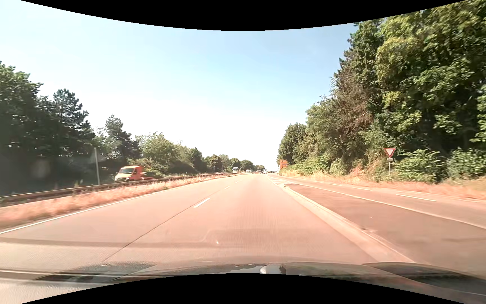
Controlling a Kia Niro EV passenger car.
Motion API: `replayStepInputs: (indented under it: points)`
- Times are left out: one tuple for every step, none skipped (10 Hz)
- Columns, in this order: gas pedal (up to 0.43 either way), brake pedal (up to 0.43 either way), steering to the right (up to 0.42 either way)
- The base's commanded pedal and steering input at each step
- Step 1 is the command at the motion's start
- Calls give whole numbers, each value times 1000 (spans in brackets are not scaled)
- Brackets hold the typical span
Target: Follow the waypoints while adhering to traffic rules and regulations
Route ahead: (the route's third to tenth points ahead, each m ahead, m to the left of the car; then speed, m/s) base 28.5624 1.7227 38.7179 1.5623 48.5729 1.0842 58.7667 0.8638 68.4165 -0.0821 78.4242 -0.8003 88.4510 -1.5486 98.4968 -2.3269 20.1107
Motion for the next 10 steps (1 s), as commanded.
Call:
replayStepInputs:
  points:
    - [240,0,5]
    - [240,0,5]
    - [240,0,5]
    - [240,0,5]
    - [240,0,5]
    - [240,0,5]
    - [240,0,5]
    - [240,0,5]
    - [240,0,5]
    - [240,0,5]
